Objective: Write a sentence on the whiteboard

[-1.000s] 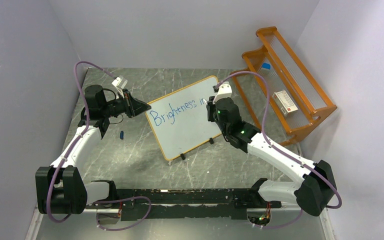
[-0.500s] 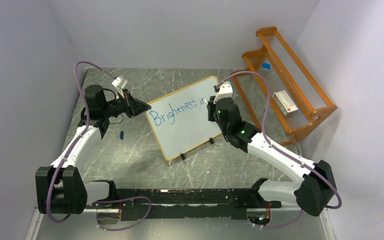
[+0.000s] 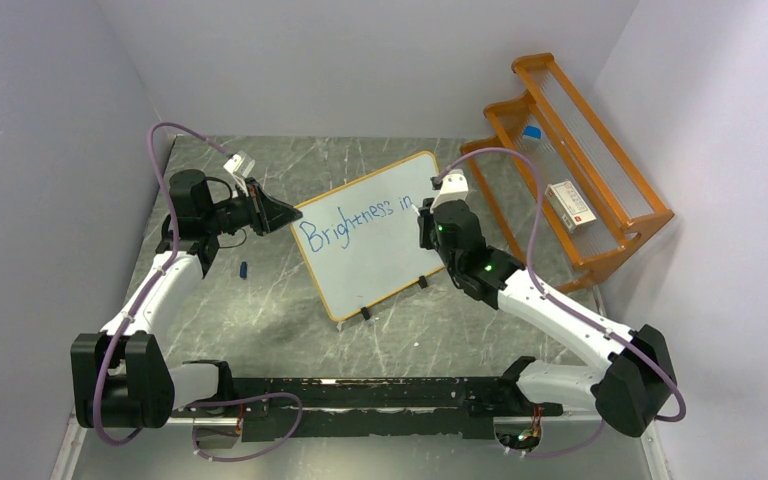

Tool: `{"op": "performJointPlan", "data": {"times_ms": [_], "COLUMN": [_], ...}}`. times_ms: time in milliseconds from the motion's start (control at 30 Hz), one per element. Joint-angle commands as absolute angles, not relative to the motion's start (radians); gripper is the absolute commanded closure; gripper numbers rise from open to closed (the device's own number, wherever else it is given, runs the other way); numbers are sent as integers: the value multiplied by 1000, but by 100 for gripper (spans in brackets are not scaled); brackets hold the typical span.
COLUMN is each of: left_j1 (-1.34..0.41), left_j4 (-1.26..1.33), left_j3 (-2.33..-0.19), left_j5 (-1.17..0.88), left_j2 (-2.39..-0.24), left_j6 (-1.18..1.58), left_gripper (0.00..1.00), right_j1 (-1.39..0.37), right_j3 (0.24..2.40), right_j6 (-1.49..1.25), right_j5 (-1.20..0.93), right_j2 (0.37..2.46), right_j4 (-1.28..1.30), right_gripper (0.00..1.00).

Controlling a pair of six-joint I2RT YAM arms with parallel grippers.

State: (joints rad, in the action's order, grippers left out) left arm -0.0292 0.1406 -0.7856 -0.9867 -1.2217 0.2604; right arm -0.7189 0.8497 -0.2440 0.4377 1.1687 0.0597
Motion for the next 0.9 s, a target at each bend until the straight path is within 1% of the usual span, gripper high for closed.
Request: {"op": "performJointPlan", "data": {"times_ms": [0,333,567,667,867], "left_j1": [-51,-51,-51,-49,-51], "left_j4": [14,12,13,11,8], "left_j3": [-756,-756,-756,-757,-758], "left_j5": [-918,-915,-915,-914,-910], "left_j2": [-1261,-1262,-1264,-1264,-1262], "left_j6": [191,190,190,189,186], "left_gripper": [95,95,95,95,95], "right_j1": [-712,-715,-754,-797,-942], "right_j3": [829,831,811,797,786], "right_j6": [-263,-259,-254,-252,-247], "right_j5": [443,437,436,459,553], "right_j2": [1150,1091,1035,1022,1016], "right_j4": [91,104,113,115,131], "right_gripper": [100,100,100,100,100]}}
